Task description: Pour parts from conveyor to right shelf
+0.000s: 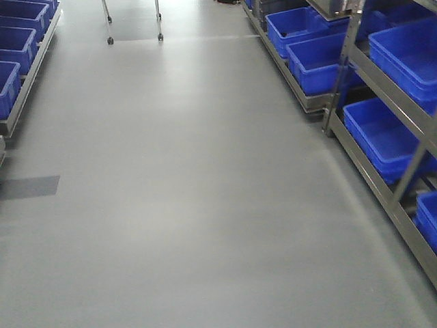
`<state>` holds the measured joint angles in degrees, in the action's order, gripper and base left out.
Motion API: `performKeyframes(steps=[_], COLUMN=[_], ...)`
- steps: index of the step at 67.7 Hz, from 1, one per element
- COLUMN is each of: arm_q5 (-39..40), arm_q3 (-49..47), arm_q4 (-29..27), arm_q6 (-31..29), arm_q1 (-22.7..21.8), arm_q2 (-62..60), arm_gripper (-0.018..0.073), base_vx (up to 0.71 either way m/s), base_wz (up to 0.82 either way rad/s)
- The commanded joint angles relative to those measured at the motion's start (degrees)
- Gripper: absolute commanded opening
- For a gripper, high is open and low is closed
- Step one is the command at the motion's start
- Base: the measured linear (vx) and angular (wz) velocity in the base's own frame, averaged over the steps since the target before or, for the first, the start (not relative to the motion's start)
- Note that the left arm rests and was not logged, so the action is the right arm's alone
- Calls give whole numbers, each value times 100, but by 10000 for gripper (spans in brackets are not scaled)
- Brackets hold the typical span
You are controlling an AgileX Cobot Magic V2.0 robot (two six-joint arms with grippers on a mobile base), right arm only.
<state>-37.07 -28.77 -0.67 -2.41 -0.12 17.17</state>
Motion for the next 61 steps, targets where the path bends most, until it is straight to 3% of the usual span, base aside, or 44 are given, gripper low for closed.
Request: performKeyframes(steps=[1,61], arm_q5=[438,438], arm_q3=[-154,-154], arm_q4=[15,15], arm_q6=[-34,-34], arm_q1=[7,7], arm_q2=[54,54], arm_gripper=[-6,-6], base_vx=[72,65], base_wz=[11,11])
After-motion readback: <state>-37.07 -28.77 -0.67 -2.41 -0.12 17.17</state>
